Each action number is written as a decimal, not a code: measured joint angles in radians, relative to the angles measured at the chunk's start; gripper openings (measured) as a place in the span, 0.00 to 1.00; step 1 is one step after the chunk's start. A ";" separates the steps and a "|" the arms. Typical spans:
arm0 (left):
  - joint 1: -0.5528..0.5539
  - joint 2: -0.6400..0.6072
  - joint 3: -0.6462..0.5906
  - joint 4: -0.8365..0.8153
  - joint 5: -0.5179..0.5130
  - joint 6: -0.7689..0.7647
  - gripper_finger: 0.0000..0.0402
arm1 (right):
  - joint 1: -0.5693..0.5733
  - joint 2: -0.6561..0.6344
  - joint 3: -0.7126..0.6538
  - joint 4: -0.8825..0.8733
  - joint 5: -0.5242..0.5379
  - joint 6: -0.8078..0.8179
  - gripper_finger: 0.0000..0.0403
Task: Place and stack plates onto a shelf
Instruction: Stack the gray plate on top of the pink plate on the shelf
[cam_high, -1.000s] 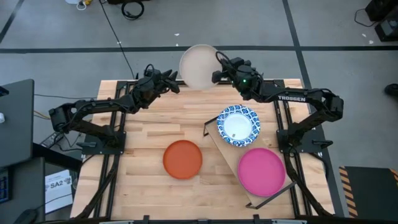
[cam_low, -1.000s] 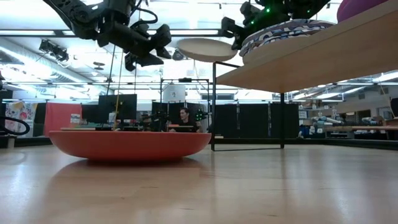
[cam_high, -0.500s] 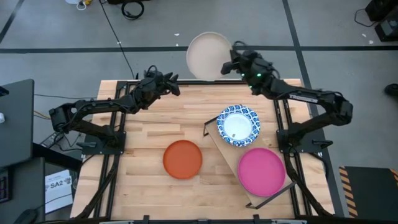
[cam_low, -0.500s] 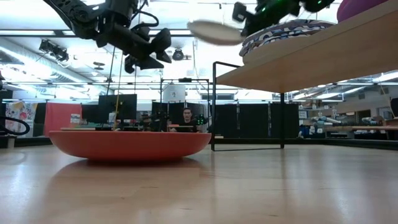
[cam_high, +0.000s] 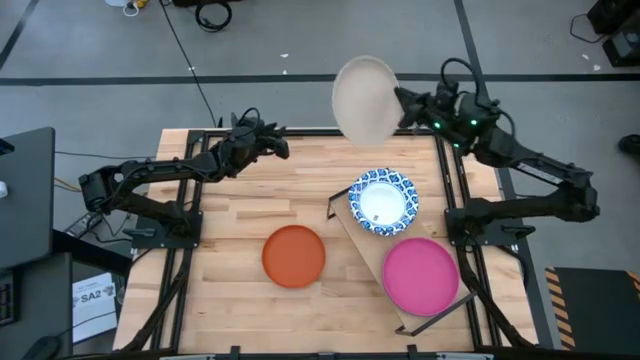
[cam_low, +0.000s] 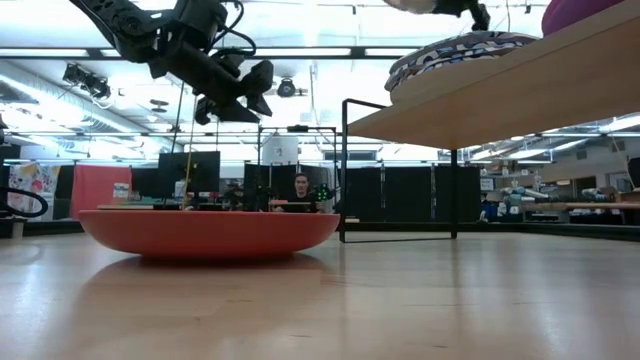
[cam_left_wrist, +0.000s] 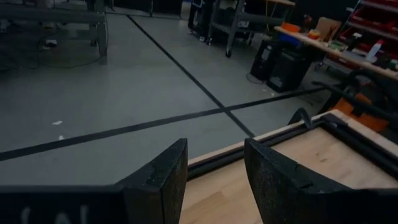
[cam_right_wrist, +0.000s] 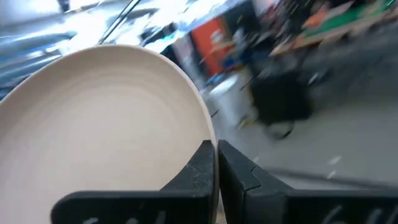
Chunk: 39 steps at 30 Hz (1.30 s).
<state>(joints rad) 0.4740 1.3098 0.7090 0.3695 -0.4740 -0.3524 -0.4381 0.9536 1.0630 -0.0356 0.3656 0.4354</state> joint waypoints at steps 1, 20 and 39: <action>0.000 0.000 0.000 -0.007 0.000 0.000 0.41 | 0.000 -0.019 0.000 -0.038 -0.038 0.033 0.03; 0.000 0.000 0.000 -0.031 0.000 0.000 0.41 | 0.101 -0.139 0.000 -0.557 -0.688 0.494 0.03; 0.000 0.000 0.001 -0.031 0.000 0.000 0.41 | 0.630 -0.136 -0.001 -0.673 -0.539 0.727 0.03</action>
<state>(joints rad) 0.4740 1.3098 0.7097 0.3382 -0.4736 -0.3527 0.1914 0.8173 1.0622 -0.7084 -0.1731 1.1623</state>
